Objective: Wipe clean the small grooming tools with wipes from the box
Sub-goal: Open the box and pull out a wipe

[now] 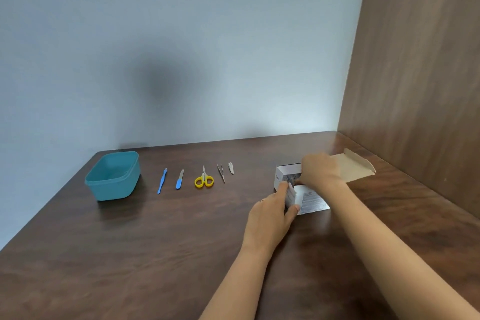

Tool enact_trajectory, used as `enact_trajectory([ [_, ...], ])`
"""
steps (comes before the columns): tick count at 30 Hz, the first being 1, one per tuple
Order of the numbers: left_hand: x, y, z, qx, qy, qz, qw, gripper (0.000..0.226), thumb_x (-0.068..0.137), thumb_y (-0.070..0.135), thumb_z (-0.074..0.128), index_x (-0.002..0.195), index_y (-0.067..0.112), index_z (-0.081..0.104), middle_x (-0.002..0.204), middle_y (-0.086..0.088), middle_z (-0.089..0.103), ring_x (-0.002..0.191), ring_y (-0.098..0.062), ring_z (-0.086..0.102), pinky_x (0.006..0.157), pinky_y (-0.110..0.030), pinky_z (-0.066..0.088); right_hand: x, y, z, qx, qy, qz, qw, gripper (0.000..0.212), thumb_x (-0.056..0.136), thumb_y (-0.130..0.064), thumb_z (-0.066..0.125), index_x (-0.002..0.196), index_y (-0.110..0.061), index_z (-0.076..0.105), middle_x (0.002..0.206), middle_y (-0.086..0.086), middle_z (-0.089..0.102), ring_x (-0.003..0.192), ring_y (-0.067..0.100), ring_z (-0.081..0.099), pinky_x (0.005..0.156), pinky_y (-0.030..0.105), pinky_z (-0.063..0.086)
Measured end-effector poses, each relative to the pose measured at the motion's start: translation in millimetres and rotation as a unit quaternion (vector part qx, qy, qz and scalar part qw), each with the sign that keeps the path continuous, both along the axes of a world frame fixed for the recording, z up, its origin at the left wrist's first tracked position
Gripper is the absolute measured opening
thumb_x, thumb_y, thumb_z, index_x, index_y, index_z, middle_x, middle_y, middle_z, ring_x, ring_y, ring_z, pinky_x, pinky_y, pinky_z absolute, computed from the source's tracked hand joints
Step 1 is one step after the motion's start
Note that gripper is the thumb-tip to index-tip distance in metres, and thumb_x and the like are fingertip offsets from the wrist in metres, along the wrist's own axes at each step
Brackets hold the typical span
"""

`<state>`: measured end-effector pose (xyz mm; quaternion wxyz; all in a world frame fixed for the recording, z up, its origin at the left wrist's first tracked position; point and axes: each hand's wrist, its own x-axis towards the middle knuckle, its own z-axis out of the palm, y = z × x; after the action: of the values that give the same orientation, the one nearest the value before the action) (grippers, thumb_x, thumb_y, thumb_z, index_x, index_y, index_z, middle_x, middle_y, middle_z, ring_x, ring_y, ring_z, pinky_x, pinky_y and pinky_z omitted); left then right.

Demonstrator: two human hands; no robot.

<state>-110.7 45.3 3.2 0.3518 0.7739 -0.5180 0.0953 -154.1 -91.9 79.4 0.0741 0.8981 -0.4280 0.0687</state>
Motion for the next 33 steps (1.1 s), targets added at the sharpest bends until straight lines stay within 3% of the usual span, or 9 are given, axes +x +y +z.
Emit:
enact_trajectory([
  [4,4,-7,-4,-0.002,-0.024,0.009,1.0,0.054,0.095,0.044,0.046,0.143,0.021,0.031,0.102,-0.007,0.066,0.097,-0.029,0.061,0.08,-0.035,0.045,6,-4,-11,-0.039,0.028,-0.032,0.998,0.029,0.092,-0.025,0.054,0.119,-0.014,0.057,0.125,0.007,0.06,0.124,0.028,0.045,0.094,0.033,0.039],
  [7,5,-12,-5,-0.016,-0.041,0.011,0.999,0.054,0.095,0.044,0.047,0.141,0.02,0.034,0.098,-0.008,0.067,0.094,-0.03,0.062,0.078,-0.036,0.046,8,-6,-9,-0.03,0.016,-0.04,0.999,0.03,0.091,-0.02,0.052,0.12,-0.013,0.057,0.124,0.007,0.06,0.123,0.029,0.047,0.093,0.033,0.04],
  [12,8,-15,-9,-0.02,-0.093,0.02,0.995,0.049,0.088,0.046,0.052,0.128,0.017,0.047,0.079,-0.003,0.07,0.074,-0.026,0.067,0.061,-0.03,0.049,-1,-11,-2,0.024,-0.091,-0.046,0.994,0.018,0.082,-0.022,0.062,0.097,-0.016,0.069,0.103,0.008,0.069,0.1,0.028,0.062,0.074,0.028,0.045],
  [14,8,-15,-8,-0.004,-0.115,0.036,0.993,0.048,0.083,0.049,0.053,0.12,0.019,0.051,0.067,0.002,0.067,0.061,-0.02,0.065,0.051,-0.025,0.047,-9,-13,3,0.057,-0.144,-0.034,0.987,0.013,0.08,-0.027,0.069,0.091,-0.02,0.072,0.096,0.008,0.071,0.094,0.028,0.065,0.072,0.029,0.048],
  [16,8,-17,-7,0.003,-0.121,0.037,0.992,0.046,0.082,0.049,0.053,0.118,0.019,0.051,0.064,0.003,0.067,0.059,-0.019,0.065,0.049,-0.024,0.047,-16,-15,6,0.082,-0.196,-0.023,0.977,0.01,0.078,-0.03,0.073,0.085,-0.023,0.072,0.093,0.006,0.072,0.091,0.027,0.065,0.07,0.029,0.048],
  [21,8,-17,-7,-0.019,-0.125,0.035,0.991,0.049,0.085,0.049,0.046,0.122,0.017,0.049,0.07,0.0,0.068,0.067,-0.022,0.066,0.055,-0.027,0.049,-25,-15,4,0.128,-0.306,-0.024,0.943,0.018,0.067,-0.037,0.082,0.077,-0.025,0.072,0.081,-0.002,0.07,0.081,0.02,0.064,0.063,0.028,0.045],
  [24,8,-18,-8,-0.032,-0.1,0.012,0.994,0.052,0.091,0.046,0.046,0.133,0.016,0.043,0.087,-0.007,0.069,0.085,-0.028,0.065,0.07,-0.035,0.05,-25,-17,-2,0.173,-0.347,-0.024,0.922,0.02,0.064,-0.04,0.084,0.072,-0.027,0.072,0.076,-0.004,0.069,0.079,0.018,0.064,0.066,0.03,0.048],
  [30,8,-16,-8,-0.025,-0.053,0.005,0.998,0.054,0.095,0.048,0.044,0.14,0.018,0.035,0.104,-0.008,0.067,0.101,-0.028,0.06,0.083,-0.038,0.047,-28,-6,2,0.207,-0.525,0.034,0.825,0.017,0.074,-0.035,0.079,0.075,-0.018,0.074,0.072,-0.007,0.068,0.069,0.003,0.057,0.061,0.016,0.039],
  [33,10,-15,-9,-0.022,-0.016,-0.006,1.0,0.057,0.093,0.05,0.044,0.141,0.02,0.034,0.111,-0.006,0.066,0.106,-0.027,0.058,0.085,-0.038,0.047,-27,5,6,0.184,-0.59,0.048,0.785,0.016,0.076,-0.034,0.077,0.073,-0.019,0.074,0.067,-0.01,0.069,0.065,0.004,0.057,0.063,0.017,0.041],
])
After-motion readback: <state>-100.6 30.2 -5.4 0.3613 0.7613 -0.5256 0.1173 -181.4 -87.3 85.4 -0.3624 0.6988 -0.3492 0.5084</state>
